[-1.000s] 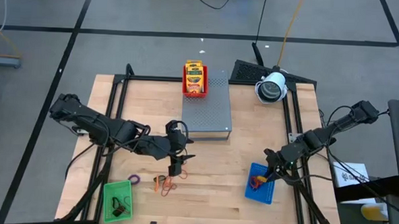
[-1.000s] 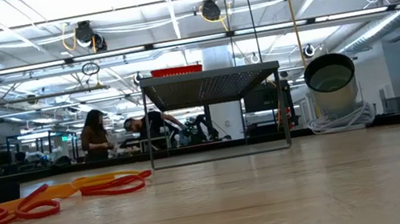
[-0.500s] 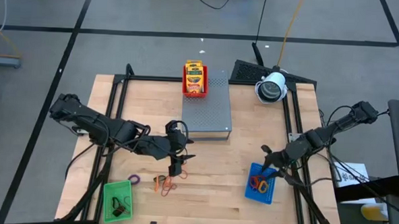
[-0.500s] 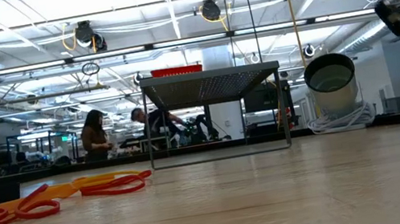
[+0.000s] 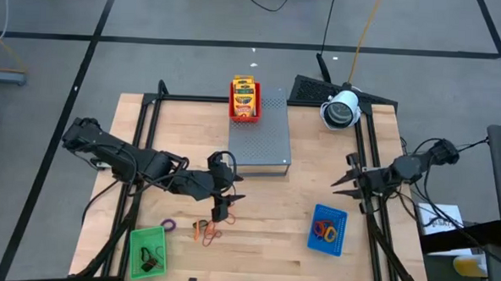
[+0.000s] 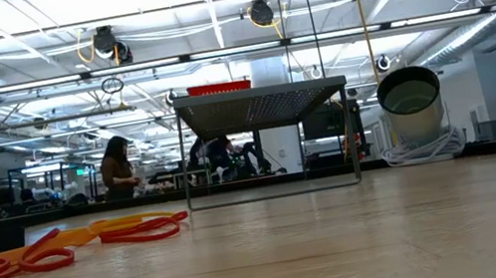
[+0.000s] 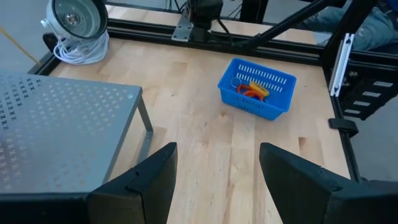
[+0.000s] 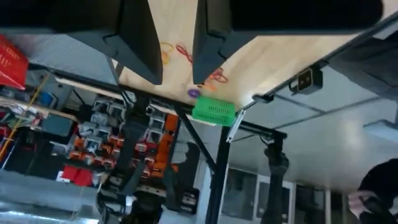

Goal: Pick & Place Office Desk Supplies
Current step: Put the yellow rubber band into the green bin

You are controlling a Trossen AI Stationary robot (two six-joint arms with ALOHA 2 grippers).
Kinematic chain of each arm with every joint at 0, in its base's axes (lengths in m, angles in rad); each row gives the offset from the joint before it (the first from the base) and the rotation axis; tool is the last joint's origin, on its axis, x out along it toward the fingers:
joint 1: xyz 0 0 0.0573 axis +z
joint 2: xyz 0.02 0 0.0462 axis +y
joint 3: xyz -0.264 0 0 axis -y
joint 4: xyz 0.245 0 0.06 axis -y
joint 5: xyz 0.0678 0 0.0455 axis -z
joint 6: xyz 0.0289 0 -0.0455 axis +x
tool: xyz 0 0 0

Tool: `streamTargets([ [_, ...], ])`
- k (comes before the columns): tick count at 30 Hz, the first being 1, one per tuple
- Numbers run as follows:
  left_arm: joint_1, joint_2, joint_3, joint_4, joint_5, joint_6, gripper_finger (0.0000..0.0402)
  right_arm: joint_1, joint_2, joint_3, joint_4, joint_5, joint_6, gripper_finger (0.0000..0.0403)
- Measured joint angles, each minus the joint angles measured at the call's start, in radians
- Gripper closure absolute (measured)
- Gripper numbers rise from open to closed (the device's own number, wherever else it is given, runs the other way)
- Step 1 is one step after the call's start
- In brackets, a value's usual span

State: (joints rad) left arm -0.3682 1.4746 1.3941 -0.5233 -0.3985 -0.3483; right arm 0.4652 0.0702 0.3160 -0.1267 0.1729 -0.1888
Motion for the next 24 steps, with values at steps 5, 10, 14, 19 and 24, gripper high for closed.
streamTargets([
  [5,-0.003,0.0,0.0,0.0,0.003,0.013,0.0165,-0.047,-0.068,-0.068,0.044,-0.016,0.047,0.0342],
  [10,-0.004,0.0,0.0,0.002,0.005,0.013,0.0165,-0.098,-0.064,-0.114,0.087,-0.016,0.113,0.0355],
  [14,-0.008,0.0,0.0,0.002,0.006,0.013,0.0165,-0.118,-0.063,-0.137,0.175,-0.013,0.095,0.036],
  [19,-0.014,0.0,0.0,0.002,0.007,-0.001,0.0165,-0.119,-0.063,-0.137,0.213,-0.014,0.072,0.0358],
  [24,-0.025,0.0,0.0,0.002,0.007,0.002,0.0165,-0.119,-0.064,-0.137,0.215,-0.016,0.072,0.0358],
])
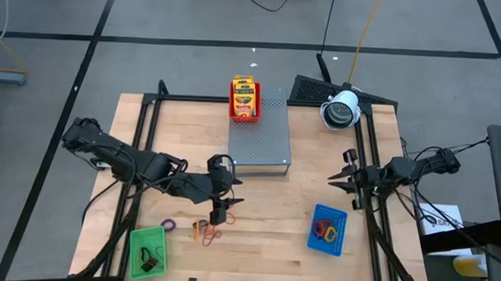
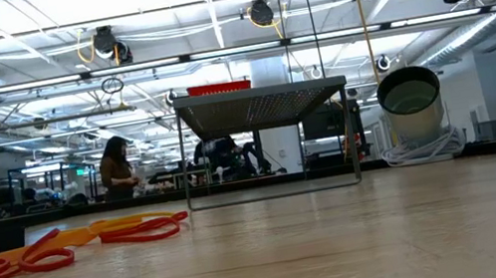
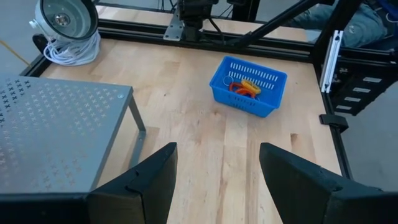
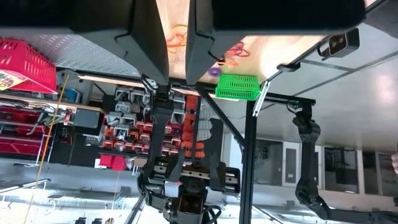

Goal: Pick & Place Office Desk Supplies
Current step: Put the yellow rubber band into the green bin

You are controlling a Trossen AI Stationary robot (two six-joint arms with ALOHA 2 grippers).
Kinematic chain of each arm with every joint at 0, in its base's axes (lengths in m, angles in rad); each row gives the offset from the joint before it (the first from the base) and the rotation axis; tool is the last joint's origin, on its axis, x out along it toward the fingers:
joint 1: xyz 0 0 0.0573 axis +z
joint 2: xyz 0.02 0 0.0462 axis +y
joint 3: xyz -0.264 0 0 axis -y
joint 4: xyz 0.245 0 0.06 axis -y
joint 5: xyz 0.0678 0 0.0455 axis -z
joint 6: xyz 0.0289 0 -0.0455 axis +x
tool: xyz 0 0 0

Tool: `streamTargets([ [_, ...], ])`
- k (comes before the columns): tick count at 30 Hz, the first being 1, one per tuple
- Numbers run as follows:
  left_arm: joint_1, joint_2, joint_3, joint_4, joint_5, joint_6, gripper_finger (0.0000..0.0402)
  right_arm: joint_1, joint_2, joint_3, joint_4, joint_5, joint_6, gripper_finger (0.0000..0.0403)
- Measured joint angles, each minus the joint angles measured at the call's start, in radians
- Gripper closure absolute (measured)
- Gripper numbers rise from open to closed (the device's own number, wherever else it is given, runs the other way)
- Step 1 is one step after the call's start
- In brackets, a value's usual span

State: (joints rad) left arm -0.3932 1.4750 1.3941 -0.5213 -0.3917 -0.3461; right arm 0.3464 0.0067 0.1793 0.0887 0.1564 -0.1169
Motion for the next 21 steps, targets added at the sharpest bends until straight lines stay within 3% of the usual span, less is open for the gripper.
streamTargets([
  [12,-0.006,0.0,0.0,0.0,-0.001,0.065,0.0165,0.0,0.0,0.0,-0.002,0.0,0.0,0.0358],
  [21,0.076,0.0,0.0,-0.002,-0.001,0.142,0.0165,0.0,0.0,0.0,-0.002,-0.001,0.0,0.0358],
])
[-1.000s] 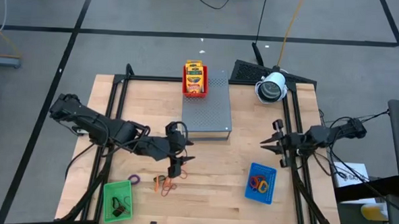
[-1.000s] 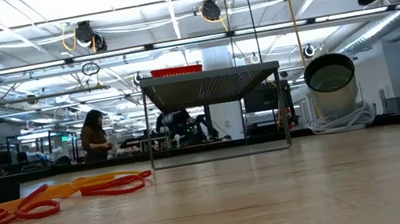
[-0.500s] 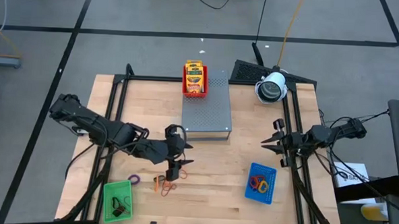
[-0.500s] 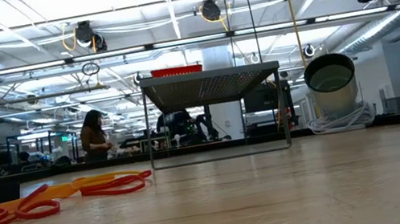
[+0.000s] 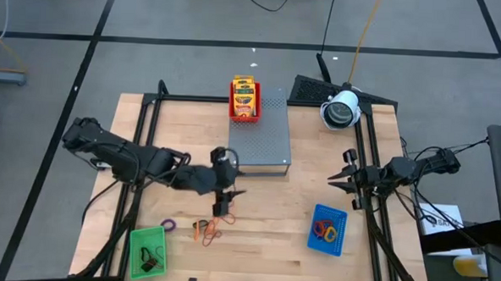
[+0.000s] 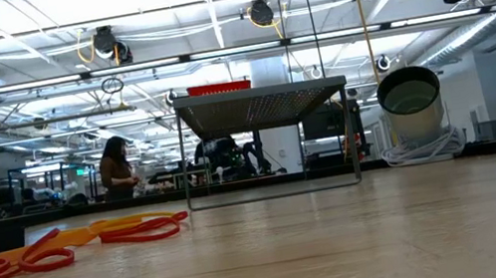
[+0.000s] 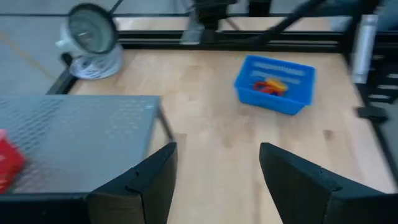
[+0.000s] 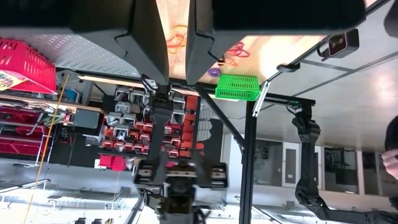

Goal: Pick & Place Office Desk Supplies
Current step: Put the yellow rubber band into the green bin

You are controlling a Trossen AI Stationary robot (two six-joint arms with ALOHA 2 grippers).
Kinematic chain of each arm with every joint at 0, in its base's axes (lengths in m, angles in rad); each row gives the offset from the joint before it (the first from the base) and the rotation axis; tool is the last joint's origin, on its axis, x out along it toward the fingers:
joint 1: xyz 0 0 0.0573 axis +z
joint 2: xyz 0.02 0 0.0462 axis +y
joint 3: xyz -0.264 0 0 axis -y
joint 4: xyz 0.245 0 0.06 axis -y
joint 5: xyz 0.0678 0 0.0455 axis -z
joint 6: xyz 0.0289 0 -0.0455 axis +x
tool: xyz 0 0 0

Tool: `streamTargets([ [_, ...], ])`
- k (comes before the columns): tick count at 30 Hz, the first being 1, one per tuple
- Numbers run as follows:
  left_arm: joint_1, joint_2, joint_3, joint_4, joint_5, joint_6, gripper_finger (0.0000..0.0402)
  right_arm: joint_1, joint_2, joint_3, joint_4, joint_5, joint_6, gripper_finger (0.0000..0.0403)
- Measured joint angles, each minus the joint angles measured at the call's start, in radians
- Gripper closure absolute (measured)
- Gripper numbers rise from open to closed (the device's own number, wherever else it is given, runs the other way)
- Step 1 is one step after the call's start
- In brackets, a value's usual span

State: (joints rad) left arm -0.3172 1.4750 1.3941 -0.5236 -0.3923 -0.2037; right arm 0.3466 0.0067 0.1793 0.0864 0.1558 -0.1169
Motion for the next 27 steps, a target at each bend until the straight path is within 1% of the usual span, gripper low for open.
streamTargets([
  [4,0.06,0.018,0.0,-0.032,-0.001,0.012,0.0165,0.0,0.0,0.0,0.0,0.0,0.0,0.0358],
  [7,0.083,0.047,-0.002,-0.065,0.0,0.011,0.0165,0.0,0.0,0.0,0.0,0.0,0.0,0.0358],
  [13,0.081,0.056,-0.002,-0.053,0.027,0.018,0.0165,0.0,0.0,0.0,0.0,0.0,0.0,0.0358],
  [15,0.063,0.056,-0.002,-0.061,0.029,-0.009,0.0165,0.0,0.0,0.0,0.0,0.0,0.0,0.0358],
  [20,-0.021,0.013,0.001,-0.127,0.027,-0.12,0.0165,0.0,0.0,0.0,0.0,0.0,0.0,0.0358],
  [23,-0.078,-0.003,0.0,-0.2,0.003,-0.246,0.0165,0.0,0.0,0.0,0.0,0.0,0.0,0.0358],
  [27,-0.149,-0.018,0.0,-0.274,0.002,-0.433,0.0165,0.0,0.0,0.0,0.0,0.0,0.0,0.0358],
])
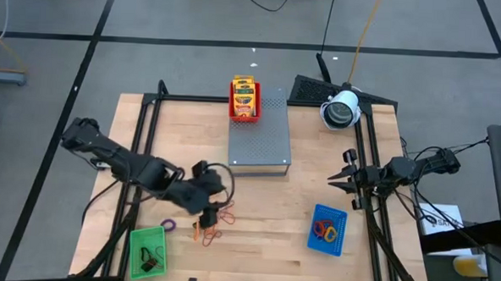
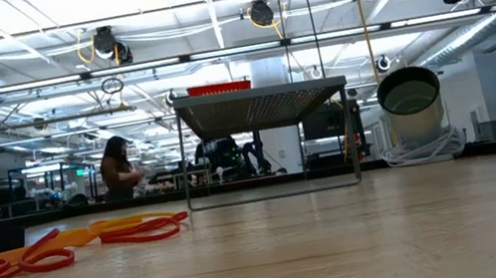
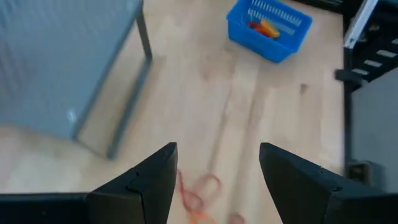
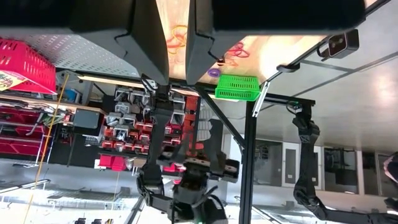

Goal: Pick & Place Office Desk Supplies
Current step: Put the yellow rubber band into the green bin

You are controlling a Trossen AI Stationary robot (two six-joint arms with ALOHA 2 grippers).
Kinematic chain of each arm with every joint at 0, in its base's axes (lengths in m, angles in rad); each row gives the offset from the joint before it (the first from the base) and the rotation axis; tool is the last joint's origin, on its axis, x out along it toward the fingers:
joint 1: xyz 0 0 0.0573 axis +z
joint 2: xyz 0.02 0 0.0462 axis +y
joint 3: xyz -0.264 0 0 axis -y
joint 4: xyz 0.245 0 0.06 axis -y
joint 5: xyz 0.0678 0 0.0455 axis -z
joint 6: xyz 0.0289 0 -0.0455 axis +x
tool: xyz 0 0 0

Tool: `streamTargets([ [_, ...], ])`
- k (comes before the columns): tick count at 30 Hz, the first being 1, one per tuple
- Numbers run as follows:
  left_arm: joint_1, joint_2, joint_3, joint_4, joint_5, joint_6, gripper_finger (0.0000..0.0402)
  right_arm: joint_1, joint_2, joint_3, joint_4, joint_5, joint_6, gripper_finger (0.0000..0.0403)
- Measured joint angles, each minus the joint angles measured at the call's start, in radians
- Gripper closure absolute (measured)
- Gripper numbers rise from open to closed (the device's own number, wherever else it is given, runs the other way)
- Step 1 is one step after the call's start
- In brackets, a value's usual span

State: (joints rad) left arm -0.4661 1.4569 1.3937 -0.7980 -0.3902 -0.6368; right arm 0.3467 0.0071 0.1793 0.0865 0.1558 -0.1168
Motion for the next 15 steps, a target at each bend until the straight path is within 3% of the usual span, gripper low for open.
streamTargets([
  [10,-0.017,-0.004,0.0,-0.202,0.165,-0.499,0.0165,0.0,0.0,0.0,0.0,0.0,0.0,0.0358],
  [15,0.025,-0.004,0.0,-0.303,0.139,-0.516,0.0165,0.0,0.0,0.0,0.0,0.0,0.0,0.0358],
])
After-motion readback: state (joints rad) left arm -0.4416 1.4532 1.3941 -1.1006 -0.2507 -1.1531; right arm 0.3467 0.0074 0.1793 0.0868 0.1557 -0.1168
